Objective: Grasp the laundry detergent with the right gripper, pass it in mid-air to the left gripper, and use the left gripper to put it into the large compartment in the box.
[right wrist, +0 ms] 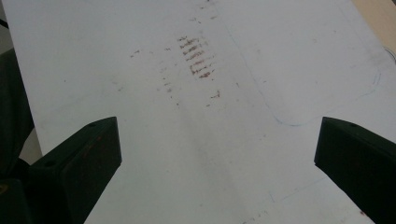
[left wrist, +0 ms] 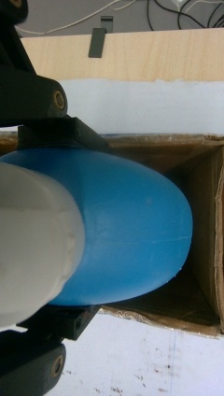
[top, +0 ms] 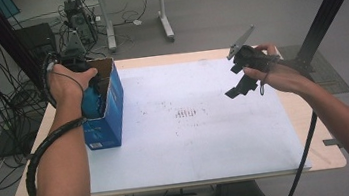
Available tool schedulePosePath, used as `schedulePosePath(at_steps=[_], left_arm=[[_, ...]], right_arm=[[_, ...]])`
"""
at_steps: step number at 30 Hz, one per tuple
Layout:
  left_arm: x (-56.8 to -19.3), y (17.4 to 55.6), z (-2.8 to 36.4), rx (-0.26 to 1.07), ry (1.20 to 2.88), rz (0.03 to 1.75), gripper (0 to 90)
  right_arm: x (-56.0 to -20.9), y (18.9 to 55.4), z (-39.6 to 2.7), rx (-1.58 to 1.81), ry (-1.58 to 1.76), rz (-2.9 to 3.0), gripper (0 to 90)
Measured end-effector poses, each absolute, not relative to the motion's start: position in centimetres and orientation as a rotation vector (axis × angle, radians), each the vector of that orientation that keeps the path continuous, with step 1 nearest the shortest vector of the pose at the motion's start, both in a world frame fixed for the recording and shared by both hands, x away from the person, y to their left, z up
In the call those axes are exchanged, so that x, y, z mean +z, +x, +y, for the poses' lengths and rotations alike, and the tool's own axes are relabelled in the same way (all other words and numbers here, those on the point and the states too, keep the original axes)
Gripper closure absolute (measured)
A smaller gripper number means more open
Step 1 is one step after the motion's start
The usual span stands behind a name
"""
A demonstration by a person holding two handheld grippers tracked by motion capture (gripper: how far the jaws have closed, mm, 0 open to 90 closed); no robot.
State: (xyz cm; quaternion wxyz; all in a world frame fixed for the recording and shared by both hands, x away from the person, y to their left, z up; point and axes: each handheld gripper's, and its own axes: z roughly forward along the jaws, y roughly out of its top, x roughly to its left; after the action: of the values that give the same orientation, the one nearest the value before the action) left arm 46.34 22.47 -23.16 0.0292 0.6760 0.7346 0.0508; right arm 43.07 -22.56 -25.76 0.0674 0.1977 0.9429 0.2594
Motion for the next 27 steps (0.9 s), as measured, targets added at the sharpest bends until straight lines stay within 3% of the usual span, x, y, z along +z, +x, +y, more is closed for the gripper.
schedulePosePath(at_steps=[27], left_arm=[[-26.9,46.4,22.4,0.120,2.100,2.247,36.8]], right_arm=[[-26.5,43.2,-22.9,0.752,0.616,2.844,0.6]])
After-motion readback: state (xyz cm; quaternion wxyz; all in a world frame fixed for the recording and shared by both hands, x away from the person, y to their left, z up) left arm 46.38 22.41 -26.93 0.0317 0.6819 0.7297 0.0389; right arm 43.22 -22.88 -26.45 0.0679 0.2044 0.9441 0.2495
